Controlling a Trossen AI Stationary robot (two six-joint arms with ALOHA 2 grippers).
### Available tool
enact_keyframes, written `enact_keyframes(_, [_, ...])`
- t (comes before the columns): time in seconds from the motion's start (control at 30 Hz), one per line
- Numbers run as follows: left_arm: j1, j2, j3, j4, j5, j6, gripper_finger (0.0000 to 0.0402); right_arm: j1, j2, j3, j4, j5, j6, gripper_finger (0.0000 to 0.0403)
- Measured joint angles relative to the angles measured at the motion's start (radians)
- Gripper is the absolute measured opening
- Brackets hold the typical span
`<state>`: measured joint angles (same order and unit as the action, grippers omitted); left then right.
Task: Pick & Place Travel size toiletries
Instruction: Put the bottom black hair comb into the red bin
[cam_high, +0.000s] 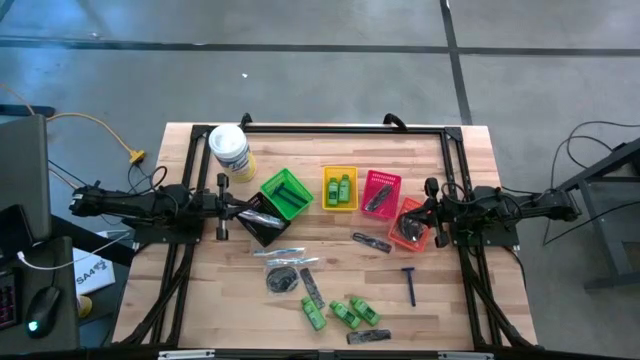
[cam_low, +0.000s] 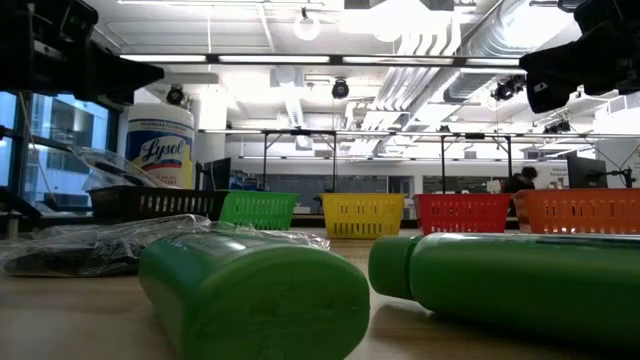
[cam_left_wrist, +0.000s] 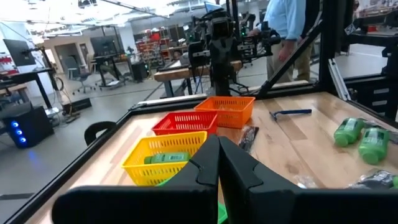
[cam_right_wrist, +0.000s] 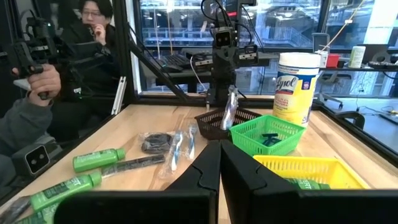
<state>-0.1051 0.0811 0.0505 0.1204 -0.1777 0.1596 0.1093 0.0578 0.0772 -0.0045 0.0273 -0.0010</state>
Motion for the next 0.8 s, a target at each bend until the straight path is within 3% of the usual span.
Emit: enact_keyframes(0.8, [0.000,0.000,0.002,0.004,0.000,-0.013,0.0000,0.000,0.000,-0.001,-0.011,-0.001,0.006,0.0003])
